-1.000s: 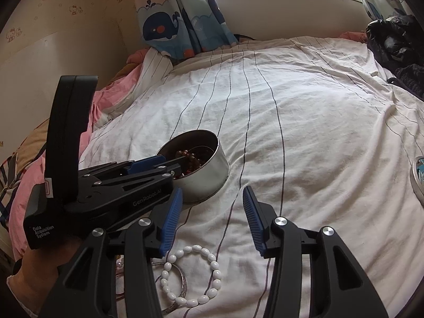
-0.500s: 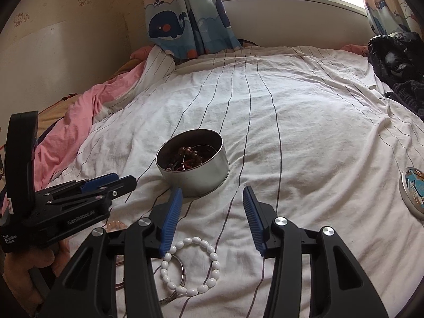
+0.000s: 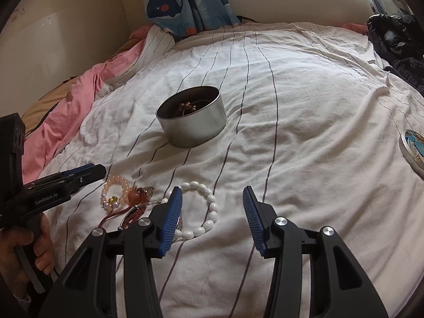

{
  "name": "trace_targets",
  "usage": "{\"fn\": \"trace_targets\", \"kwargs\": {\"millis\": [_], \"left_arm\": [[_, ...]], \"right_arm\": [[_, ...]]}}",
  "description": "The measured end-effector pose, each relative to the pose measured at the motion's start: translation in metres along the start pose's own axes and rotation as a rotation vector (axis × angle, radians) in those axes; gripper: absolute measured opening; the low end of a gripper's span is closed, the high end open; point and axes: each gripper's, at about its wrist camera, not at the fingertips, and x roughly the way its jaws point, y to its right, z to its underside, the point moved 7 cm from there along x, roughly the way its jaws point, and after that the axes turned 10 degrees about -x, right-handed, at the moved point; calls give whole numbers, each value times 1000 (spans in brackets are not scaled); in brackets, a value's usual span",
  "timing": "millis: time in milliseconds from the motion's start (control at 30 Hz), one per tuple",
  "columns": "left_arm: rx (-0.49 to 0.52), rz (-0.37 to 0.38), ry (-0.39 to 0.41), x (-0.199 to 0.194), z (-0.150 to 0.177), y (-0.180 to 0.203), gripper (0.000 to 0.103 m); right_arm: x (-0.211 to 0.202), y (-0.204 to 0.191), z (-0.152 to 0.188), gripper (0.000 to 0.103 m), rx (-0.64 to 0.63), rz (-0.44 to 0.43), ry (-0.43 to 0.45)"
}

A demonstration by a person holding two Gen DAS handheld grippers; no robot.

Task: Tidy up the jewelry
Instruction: 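Move both open tools back over the remaining bracelets on the sheet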

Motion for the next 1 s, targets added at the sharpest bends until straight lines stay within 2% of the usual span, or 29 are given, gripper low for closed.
{"fn": "trace_targets", "kwargs": {"millis": [133,233,433,500,567,633,733,800,900,933,1000], "left_arm": [[63,3,-25,16,3,16,39],[58,-15,-79,29,14,7,39],[68,1,-81,21,20,-2,38],[63,7,-76,17,20,-2,38],[81,-3,-77,15,22,-2,38],[106,-11,-83,13,24,0,38],[150,-15,-104,10,29,4,36],[173,-22,-107,9,31,5,35],[158,-13,-108,3,30,4,32],[152,-4,-110,2,30,4,32],[165,-6,-116,4,31,5,32]], "right_arm": [[3,9,5,47,-3,58,-21],[4,11,6,47,4,47,-22],[19,-2,7,47,-54,53,-60],[10,-5,3,47,-38,16,-13],[-5,-23,-7,47,-104,-52,58],[-4,-37,-5,47,-170,-47,37],[10,-35,5,47,-140,-49,-24],[14,-24,9,47,-114,-5,-55],[16,0,12,47,-70,104,-74],[15,4,12,47,-65,122,-68],[12,2,9,47,-60,98,-46]]}}
